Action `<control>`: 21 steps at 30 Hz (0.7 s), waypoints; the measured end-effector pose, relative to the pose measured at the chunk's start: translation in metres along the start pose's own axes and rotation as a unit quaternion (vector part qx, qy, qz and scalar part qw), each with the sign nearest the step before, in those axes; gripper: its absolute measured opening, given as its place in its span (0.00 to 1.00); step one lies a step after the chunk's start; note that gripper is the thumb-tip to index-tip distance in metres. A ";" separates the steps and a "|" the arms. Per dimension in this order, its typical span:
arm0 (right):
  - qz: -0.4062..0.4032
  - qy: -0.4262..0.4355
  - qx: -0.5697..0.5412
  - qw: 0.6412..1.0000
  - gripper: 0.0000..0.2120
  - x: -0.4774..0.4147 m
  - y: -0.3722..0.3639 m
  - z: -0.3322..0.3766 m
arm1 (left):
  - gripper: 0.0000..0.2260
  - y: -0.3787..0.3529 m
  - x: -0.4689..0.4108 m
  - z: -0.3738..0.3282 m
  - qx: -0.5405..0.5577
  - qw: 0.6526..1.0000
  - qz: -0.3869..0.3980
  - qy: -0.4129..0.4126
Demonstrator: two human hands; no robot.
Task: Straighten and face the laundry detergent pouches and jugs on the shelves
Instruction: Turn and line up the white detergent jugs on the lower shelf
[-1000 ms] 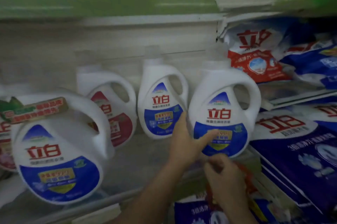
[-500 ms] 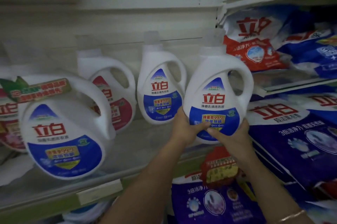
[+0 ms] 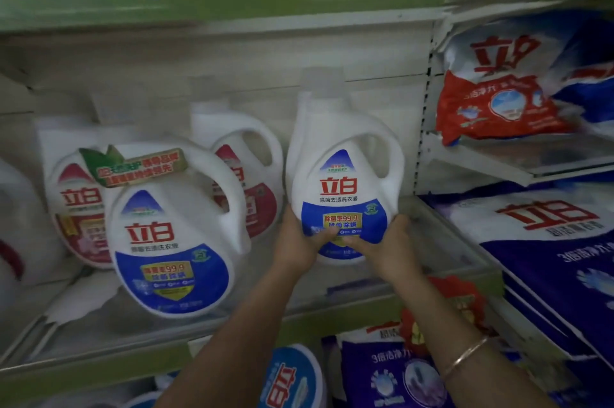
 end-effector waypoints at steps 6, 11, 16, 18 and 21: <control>0.004 -0.002 -0.004 1.000 0.29 -0.006 0.000 -0.004 | 0.24 -0.001 -0.001 0.005 -0.024 0.999 -0.033 0.012; -0.006 -0.021 -0.013 1.000 0.35 0.001 -0.004 -0.005 | 0.21 0.000 0.017 0.007 -0.121 0.990 -0.010 0.072; -0.053 0.177 -0.041 0.982 0.34 0.072 -0.048 0.042 | 0.16 0.050 0.073 0.034 -0.230 0.957 -0.023 0.177; 0.080 0.149 -0.084 0.982 0.31 0.093 -0.095 0.057 | 0.10 0.077 0.091 0.037 -0.235 0.955 -0.022 0.179; 0.225 0.028 -0.176 0.958 0.36 0.107 -0.146 0.062 | 0.14 0.136 0.109 0.028 -0.270 0.945 -0.090 0.163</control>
Point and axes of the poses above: each hand's wrist, its own x-axis away from the middle knuckle, its own y-axis out of the back of the hand, z = x × y, the point moved 8 cm from there along -x, towards the middle knuckle, and after that the axes turned 8 degrees about -x, right-handed, at the moved point
